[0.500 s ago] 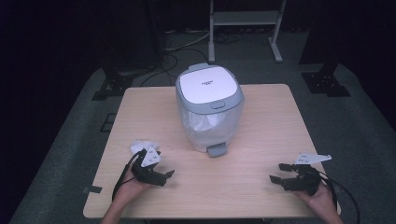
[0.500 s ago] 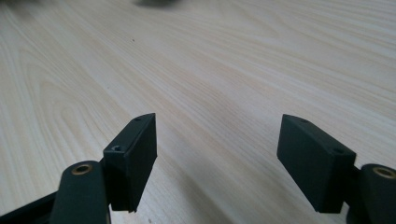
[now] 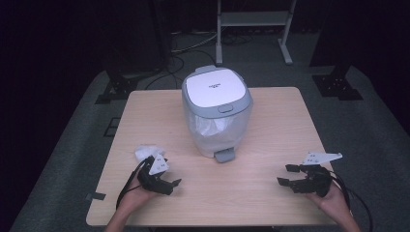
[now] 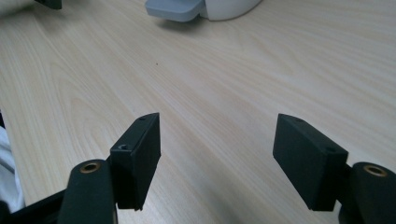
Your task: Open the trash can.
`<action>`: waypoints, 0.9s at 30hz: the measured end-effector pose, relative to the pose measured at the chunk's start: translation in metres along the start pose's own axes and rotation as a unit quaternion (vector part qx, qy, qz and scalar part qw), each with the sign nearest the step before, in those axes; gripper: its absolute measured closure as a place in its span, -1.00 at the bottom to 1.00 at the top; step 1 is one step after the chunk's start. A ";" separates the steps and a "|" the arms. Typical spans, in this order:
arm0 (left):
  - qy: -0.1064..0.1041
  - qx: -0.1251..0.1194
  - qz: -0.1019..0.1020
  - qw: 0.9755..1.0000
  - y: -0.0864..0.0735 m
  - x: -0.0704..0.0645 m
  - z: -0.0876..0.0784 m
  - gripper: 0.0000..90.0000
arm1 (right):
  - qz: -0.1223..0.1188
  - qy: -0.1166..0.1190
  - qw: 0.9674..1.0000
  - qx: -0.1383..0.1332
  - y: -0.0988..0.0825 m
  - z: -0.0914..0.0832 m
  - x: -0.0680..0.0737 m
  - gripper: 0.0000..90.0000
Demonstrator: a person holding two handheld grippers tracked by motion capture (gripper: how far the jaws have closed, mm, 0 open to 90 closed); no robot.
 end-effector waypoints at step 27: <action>-0.008 -0.007 -0.010 1.000 0.001 -0.002 -0.004 -0.77 | -0.065 0.023 0.997 0.029 0.078 -0.023 0.021 -0.31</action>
Point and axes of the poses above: each handheld gripper's, and its own axes: z roughly forward along the jaws, y roughly out of its top, x roughly to its left, the point moved 10 cm from there along z, roughly forward along the jaws, and after that the axes turned 2 degrees about x, right-handed, at the moved point
